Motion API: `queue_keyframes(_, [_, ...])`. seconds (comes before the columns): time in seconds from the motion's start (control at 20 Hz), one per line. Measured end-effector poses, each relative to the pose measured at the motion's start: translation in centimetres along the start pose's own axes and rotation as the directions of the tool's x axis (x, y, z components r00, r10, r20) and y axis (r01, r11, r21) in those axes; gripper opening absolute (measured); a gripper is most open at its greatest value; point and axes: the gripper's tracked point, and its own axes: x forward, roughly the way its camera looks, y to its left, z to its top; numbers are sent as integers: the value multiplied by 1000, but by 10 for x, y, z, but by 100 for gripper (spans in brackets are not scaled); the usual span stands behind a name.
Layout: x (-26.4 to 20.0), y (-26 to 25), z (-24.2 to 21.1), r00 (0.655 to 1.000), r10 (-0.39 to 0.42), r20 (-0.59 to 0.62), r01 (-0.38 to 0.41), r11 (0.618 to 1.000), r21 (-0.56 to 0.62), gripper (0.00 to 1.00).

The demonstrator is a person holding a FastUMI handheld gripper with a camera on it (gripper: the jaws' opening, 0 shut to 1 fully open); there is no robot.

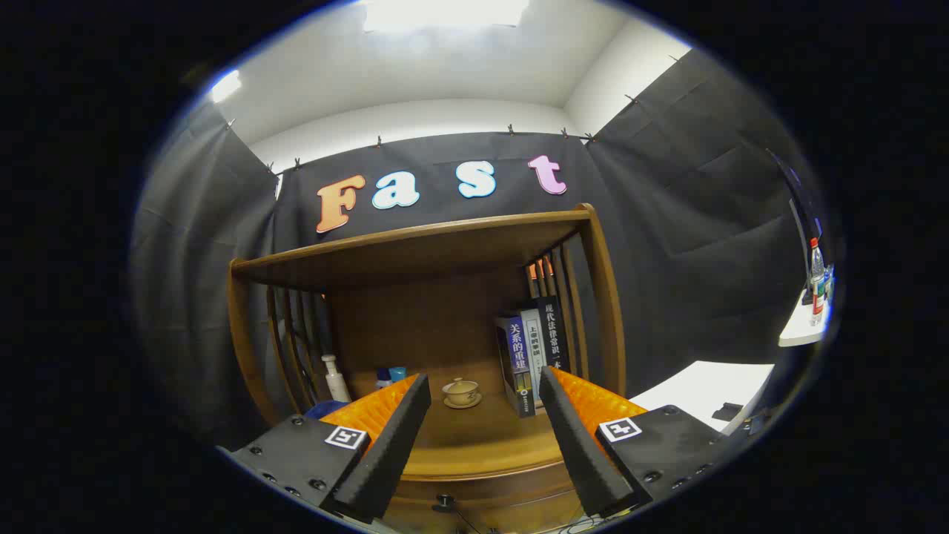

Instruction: Pull open the drawer, take out the items inside it, and place them on the countertop above the cabinet.

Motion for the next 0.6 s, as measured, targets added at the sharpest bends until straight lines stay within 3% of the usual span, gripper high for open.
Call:
queue_keyframes(0.3, [-2,34,-1,999,50,-9,-50,999,-7,98])
queue_keyframes(0.6, [5,40,14,998,-64,30,66,995,-69,98])
